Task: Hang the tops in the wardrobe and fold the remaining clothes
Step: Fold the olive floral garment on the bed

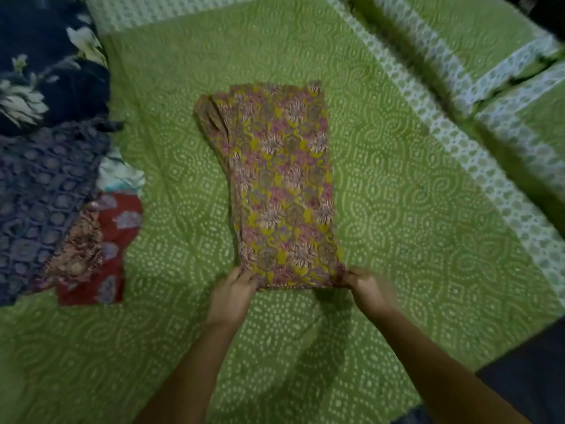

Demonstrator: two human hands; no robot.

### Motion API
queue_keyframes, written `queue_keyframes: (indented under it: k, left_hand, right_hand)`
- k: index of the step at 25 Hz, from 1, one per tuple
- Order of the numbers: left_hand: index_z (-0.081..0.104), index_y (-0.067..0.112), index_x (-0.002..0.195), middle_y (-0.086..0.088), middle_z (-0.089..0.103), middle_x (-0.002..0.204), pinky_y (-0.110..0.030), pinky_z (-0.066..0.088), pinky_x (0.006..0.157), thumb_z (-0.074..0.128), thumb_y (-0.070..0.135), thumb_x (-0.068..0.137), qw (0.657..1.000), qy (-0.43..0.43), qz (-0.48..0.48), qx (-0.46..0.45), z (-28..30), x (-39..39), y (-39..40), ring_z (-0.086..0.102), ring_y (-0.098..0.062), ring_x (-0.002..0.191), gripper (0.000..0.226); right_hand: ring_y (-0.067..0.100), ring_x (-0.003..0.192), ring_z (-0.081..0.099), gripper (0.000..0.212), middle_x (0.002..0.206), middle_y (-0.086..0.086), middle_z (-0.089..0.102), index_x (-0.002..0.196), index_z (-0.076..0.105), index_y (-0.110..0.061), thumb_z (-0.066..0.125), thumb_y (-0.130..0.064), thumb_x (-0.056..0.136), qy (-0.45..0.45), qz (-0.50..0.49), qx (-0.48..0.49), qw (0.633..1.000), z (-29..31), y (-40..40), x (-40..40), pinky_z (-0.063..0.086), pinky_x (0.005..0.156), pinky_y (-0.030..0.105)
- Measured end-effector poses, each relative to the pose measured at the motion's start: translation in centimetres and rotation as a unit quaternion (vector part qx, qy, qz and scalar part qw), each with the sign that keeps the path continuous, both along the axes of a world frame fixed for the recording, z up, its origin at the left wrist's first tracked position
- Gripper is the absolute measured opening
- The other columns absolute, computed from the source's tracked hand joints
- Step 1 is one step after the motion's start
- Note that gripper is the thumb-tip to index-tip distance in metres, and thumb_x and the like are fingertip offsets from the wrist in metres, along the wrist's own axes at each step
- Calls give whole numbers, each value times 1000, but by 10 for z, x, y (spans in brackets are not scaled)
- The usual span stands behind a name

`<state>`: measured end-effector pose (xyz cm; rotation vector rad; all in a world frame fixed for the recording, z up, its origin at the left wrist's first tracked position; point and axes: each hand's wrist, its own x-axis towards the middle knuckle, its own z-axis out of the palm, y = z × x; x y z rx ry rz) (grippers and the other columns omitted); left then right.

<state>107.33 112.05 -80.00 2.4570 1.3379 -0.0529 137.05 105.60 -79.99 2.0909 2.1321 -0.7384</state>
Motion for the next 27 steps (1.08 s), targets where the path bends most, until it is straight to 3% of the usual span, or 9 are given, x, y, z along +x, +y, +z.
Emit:
queue_keyframes:
  k: [4,8,11,13,15,18,20,23,27]
  left_hand:
    - [69,23,64,6,65,70,-31,37,68,84,15,44,982,85,-171,9,9,-3,-27,61,-17,76,26]
    - [70,24,64,6,69,69,-27,48,73,75,19,46,945,138,-270,-122,10,-6,-104,66,-15,71,20]
    - [75,26,71,8,72,72,-28,54,72,65,26,62,931,155,-270,-192,5,-7,-169,69,-13,71,14]
    - [77,22,87,-2,74,90,-42,54,80,76,35,66,918,170,-266,-242,5,6,-178,67,-22,86,25]
    - [69,17,104,-6,68,104,-37,48,87,53,33,84,942,131,-187,-246,1,30,-156,62,-25,96,31]
    - [60,18,122,1,63,121,-32,47,95,42,25,88,987,-16,1,-160,-33,75,-84,60,-19,112,39]
    - [35,13,146,-2,34,152,-38,23,117,28,32,97,996,-9,73,-58,-61,94,-27,30,-21,142,53]
    - [-2,14,153,-2,-12,159,-38,-3,118,13,53,100,984,65,164,19,-97,89,27,-11,-19,147,68]
    - [-3,4,151,-14,-3,160,-42,2,118,19,56,99,970,62,233,31,-88,96,15,-2,-28,148,77]
  right_hand:
    - [17,64,60,31,72,-7,66,75,73,-29,88,-14,52,-10,102,10,995,0,-39,-11,43,49,21]
    - [25,104,59,21,114,6,62,106,67,-18,56,-21,88,-3,76,-265,961,17,-96,-27,44,80,28]
    - [30,106,58,27,118,16,60,109,60,-7,41,-20,95,2,95,-378,921,19,-132,-48,43,71,25]
    - [32,96,61,35,106,19,63,105,61,-9,35,-29,93,27,75,-326,942,17,-138,-59,52,77,34]
    - [26,98,61,44,104,9,65,106,64,-17,30,-35,85,94,17,-215,972,10,-121,-73,52,82,35]
    - [14,137,33,63,148,-2,39,143,41,-19,22,-33,85,182,-158,-40,970,-26,-56,-94,28,113,28]
    - [14,147,7,60,160,-2,7,153,15,-15,21,-33,96,105,-140,2,985,-61,-9,-98,8,119,32]
    - [18,148,-1,62,161,-3,-1,154,5,-19,22,-47,101,-51,-100,53,992,-107,28,-54,1,119,47]
    - [25,147,-7,69,160,7,-3,153,3,-10,14,-53,100,-114,-158,84,977,-94,56,-21,-12,117,44]
